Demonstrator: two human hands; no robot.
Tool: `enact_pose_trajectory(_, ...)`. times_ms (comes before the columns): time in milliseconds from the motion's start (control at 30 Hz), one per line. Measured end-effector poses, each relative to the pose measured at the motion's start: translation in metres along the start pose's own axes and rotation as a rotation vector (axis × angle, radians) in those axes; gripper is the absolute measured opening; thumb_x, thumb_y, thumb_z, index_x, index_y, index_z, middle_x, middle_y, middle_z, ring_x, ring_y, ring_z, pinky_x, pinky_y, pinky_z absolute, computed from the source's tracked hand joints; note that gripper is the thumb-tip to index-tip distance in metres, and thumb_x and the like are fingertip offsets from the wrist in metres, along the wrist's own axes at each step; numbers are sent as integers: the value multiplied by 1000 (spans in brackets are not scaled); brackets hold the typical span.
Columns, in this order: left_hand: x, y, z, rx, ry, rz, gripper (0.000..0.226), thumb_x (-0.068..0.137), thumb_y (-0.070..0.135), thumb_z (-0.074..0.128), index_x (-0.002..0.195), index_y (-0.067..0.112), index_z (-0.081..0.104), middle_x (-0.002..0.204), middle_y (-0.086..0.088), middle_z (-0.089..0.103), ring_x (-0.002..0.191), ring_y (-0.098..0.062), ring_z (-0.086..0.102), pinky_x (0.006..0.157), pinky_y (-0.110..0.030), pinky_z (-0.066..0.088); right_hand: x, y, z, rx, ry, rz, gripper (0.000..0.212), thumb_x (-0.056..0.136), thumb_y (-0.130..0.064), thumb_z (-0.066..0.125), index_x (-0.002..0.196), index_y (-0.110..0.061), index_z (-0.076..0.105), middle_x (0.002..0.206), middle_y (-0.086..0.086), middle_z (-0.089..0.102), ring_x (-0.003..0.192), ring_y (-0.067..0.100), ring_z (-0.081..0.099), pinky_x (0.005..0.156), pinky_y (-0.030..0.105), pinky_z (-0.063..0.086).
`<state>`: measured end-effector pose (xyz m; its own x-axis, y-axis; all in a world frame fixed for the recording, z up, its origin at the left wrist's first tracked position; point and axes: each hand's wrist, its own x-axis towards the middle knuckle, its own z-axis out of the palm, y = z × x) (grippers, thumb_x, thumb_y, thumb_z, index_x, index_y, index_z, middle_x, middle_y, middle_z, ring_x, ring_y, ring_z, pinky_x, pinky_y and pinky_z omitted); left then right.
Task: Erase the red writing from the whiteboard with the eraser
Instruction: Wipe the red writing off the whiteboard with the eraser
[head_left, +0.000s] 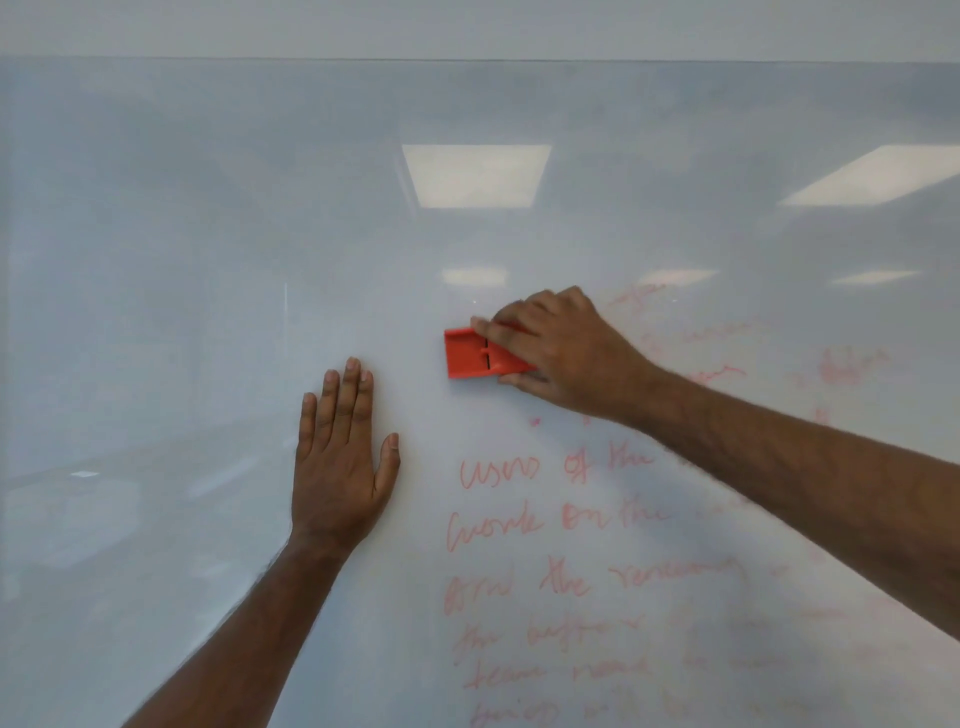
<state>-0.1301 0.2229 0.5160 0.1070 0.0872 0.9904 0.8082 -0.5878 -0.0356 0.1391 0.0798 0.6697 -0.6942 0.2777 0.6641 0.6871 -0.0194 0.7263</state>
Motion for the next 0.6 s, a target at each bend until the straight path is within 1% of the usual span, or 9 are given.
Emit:
enact_pose_trajectory(133,-1,-2,1,-1,5,3,76,108,39,36,174,9,15,184,-8,12,171,-27,9,139,-50,9,-30,-18,5,-12,-60,-171,68,100,-49,63,158,-18,41,137,5,59,115,28,59,89,46,46)
enact_pose_trajectory(200,-1,-1,2,2,11,4,75,108,39,36,174,10,15,184,-7,12,171,-27,9,139,-50,8,-47,-14,5,-17,-95,-226,67,102,-48,60,159,-21,38,141,2,57,119,25,58,93,43,44)
enact_pose_trajectory(300,-1,-1,3,3,14,3,75,109,39,36,174,10,16,184,-7,12,171,-27,9,139,-49,7,-65,5,2,0,-107,-269,64,103,-47,62,159,-24,40,141,0,58,121,23,58,94,41,43)
enact_pose_trajectory(467,-2,0,4,1,4,-7,74,109,39,34,175,10,14,184,-6,11,171,-26,8,138,-51,9,-80,51,-9,0,-103,-268,66,100,-47,67,157,-27,42,139,-3,58,119,22,59,92,41,43)
enact_pose_trajectory(600,-2,0,3,4,1,-16,75,109,38,36,174,9,15,184,-6,12,171,-26,9,138,-53,11,-72,83,-20,-34,-86,-200,62,102,-51,60,156,-26,44,137,0,60,116,26,62,88,44,42)
